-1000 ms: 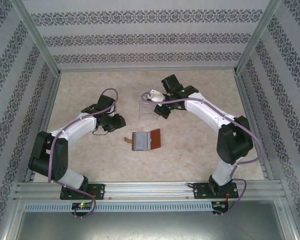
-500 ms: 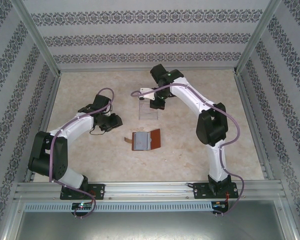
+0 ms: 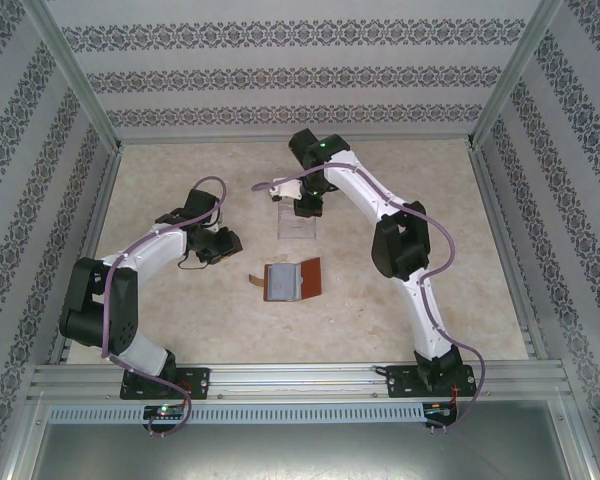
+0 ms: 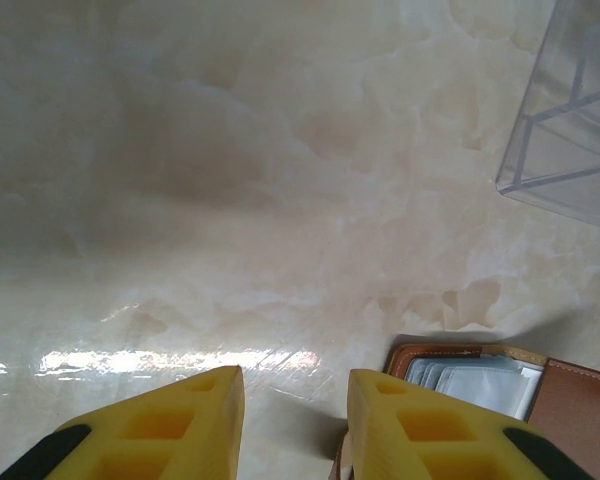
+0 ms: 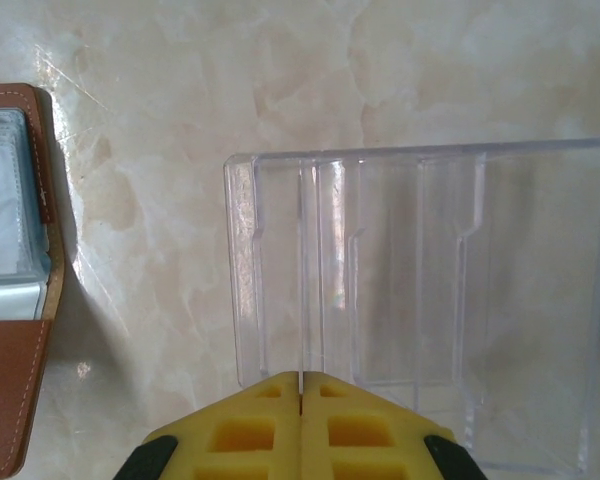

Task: Take the credit cards out of the card holder

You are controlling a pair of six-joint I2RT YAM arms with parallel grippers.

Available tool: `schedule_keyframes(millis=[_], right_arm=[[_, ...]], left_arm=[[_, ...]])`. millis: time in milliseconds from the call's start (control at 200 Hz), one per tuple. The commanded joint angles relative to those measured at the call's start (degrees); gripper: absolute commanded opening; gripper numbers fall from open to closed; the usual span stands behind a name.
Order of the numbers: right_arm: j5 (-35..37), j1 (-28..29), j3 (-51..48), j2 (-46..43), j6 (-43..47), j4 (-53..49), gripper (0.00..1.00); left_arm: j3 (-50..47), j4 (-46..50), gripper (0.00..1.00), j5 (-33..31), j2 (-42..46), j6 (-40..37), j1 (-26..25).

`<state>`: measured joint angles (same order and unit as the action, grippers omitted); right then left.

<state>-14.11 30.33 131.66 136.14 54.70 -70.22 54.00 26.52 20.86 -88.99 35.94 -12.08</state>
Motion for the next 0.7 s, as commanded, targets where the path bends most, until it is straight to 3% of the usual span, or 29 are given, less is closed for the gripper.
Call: schedule_keyframes(millis=[0, 694], right_arm=[[0.86, 0.71, 2.09, 1.57, 1.55, -2.97, 0.00], [-3.18, 1.36, 1.79, 4.86, 2.58, -8.17, 0.00]], left_arm=[[-0.03, -0.16, 0.33, 0.41, -0.31, -1.41, 0.90], [-1.97, -0.97, 0.33, 0.21, 1.28, -0.07, 0.94]])
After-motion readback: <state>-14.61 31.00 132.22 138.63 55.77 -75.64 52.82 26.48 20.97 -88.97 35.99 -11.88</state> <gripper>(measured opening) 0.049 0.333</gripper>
